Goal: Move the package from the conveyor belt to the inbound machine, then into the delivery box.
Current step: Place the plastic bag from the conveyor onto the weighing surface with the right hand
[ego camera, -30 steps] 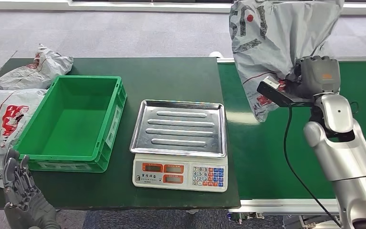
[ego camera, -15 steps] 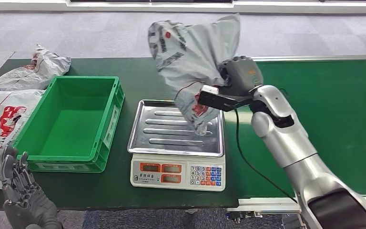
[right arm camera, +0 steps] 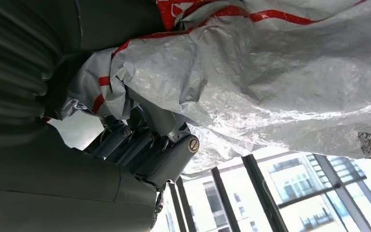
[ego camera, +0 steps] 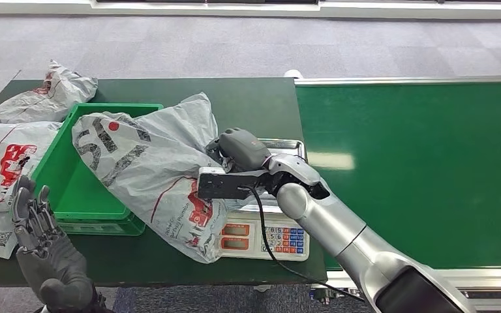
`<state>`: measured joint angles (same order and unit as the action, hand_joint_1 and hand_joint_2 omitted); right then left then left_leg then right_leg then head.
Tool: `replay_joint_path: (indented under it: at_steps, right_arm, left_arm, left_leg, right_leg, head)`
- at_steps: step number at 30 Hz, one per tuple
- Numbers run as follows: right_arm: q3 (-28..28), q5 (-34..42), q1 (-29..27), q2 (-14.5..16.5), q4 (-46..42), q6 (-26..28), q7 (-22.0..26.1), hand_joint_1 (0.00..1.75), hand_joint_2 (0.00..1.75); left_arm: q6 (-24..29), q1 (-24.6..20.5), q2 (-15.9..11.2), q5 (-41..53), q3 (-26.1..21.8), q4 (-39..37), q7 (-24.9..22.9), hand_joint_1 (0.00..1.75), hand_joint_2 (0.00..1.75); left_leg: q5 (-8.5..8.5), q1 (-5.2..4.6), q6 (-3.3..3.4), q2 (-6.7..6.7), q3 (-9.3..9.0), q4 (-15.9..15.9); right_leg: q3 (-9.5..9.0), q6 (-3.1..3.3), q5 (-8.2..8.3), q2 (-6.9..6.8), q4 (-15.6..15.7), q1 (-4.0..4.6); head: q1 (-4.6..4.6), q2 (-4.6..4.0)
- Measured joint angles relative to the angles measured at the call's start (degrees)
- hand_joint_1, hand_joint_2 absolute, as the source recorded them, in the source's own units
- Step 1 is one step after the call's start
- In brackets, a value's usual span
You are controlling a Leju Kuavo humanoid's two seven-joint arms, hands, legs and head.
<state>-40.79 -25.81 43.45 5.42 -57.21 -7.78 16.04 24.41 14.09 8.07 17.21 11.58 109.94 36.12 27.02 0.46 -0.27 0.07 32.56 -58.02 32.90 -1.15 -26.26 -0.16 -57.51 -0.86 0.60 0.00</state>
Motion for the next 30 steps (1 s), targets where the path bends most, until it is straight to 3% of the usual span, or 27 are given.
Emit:
replay_joint_path:
  at_steps: [6,7,8,9,12,13,14,15,17,25,30]
  right_arm:
    - [-3.48,-8.81,-1.2,-2.78,0.29,4.36,-7.84,1.74,1.75]
    - [-3.8,-10.77,-1.66,-3.89,0.28,5.36,-8.78,1.48,1.75]
    - [-4.05,-12.53,-2.11,-5.13,0.27,6.28,-9.55,1.1,1.75]
    - [-4.23,-13.99,-2.47,-6.4,0.25,6.99,-10.16,0.99,1.75]
    - [-4.52,-18.17,-3.0,-9.93,-0.03,8.33,-12.26,0.95,1.75]
    - [-4.54,-19.81,-3.12,-11.0,-0.21,8.69,-13.12,0.63,1.75]
    - [-4.55,-21.45,-3.29,-12.06,-0.45,9.05,-13.89,0.19,1.31]
    - [-4.56,-22.92,-3.51,-13.06,-0.72,9.39,-14.55,0.0,0.87]
    - [-4.56,-25.47,-4.09,-15.01,-1.35,9.8,-15.61,0.0,0.0]
    - [-4.51,-25.87,-5.54,-20.39,-3.64,8.17,-15.98,0.0,0.0]
    - [-2.76,-22.22,-7.96,-24.84,-9.05,7.28,-14.99,0.0,0.0]
  left_arm:
    - [0.19,0.26,0.0,1.21,-0.07,0.48,-0.99,0.0,0.0]
    - [0.12,0.55,0.0,1.52,-0.11,0.7,-1.06,0.0,0.0]
    - [0.05,0.85,0.0,1.78,-0.17,0.9,-1.1,0.0,0.0]
    - [-0.04,1.13,0.0,1.99,-0.21,1.07,-1.14,0.0,0.0]
    - [-0.41,1.63,0.0,2.47,-0.31,1.33,-1.15,0.0,0.0]
    - [-0.55,1.74,0.0,2.56,-0.33,1.35,-1.15,0.0,0.0]
    - [-0.66,1.86,0.0,2.6,-0.35,1.36,-1.15,0.0,0.0]
    - [-0.7,2.0,0.0,2.62,-0.38,1.37,-1.12,0.0,0.0]
    - [-0.72,2.41,0.0,2.62,-0.55,1.38,-1.0,0.0,0.0]
    - [0.01,2.82,-0.33,2.52,-1.17,1.31,-0.68,0.0,0.0]
    - [4.22,2.79,-0.73,2.4,-1.2,0.91,1.33,0.0,0.0]
  left_leg:
    - [0.0,-0.01,0.0,-0.09,0.0,-0.02]
    - [0.0,-0.02,0.0,-0.11,0.01,-0.02]
    - [0.01,-0.04,0.01,-0.11,0.02,-0.03]
    - [0.01,-0.05,0.01,-0.11,0.04,-0.03]
    - [0.01,-0.09,0.02,-0.11,0.06,-0.04]
    - [0.01,-0.09,0.02,-0.11,0.06,-0.04]
    - [0.01,-0.09,0.02,-0.11,0.06,-0.04]
    - [0.01,-0.09,0.02,-0.11,0.06,-0.04]
    - [0.02,-0.09,0.02,-0.1,0.06,-0.04]
    - [0.01,-0.09,0.02,-0.09,0.05,-0.05]
    - [0.02,-0.1,0.04,-0.1,0.07,-0.06]
  right_leg:
    - [-0.01,0.0,0.0,-0.08,0.03,0.0]
    - [-0.02,0.0,0.0,-0.1,0.03,-0.01]
    - [-0.02,-0.01,0.0,-0.1,0.04,-0.03]
    - [-0.01,-0.01,0.01,-0.1,0.04,-0.04]
    - [0.02,-0.03,0.02,-0.09,0.05,-0.08]
    - [0.03,-0.04,0.03,-0.09,0.06,-0.08]
    - [0.03,-0.05,0.03,-0.09,0.06,-0.08]
    - [0.02,-0.05,0.03,-0.1,0.06,-0.08]
    - [0.02,-0.05,0.03,-0.1,0.06,-0.08]
    - [0.04,-0.06,0.04,-0.07,0.06,-0.08]
    - [0.04,-0.07,0.04,-0.08,0.07,-0.09]
  head:
    - [0.01,0.0]
    - [0.01,0.0]
    - [0.0,0.0]
    - [-0.01,0.0]
    - [-0.01,0.0]
    - [-0.01,0.0]
    - [-0.01,0.0]
    - [-0.01,0.0]
    - [-0.01,0.0]
    - [-0.01,0.0]
    - [-0.01,0.0]
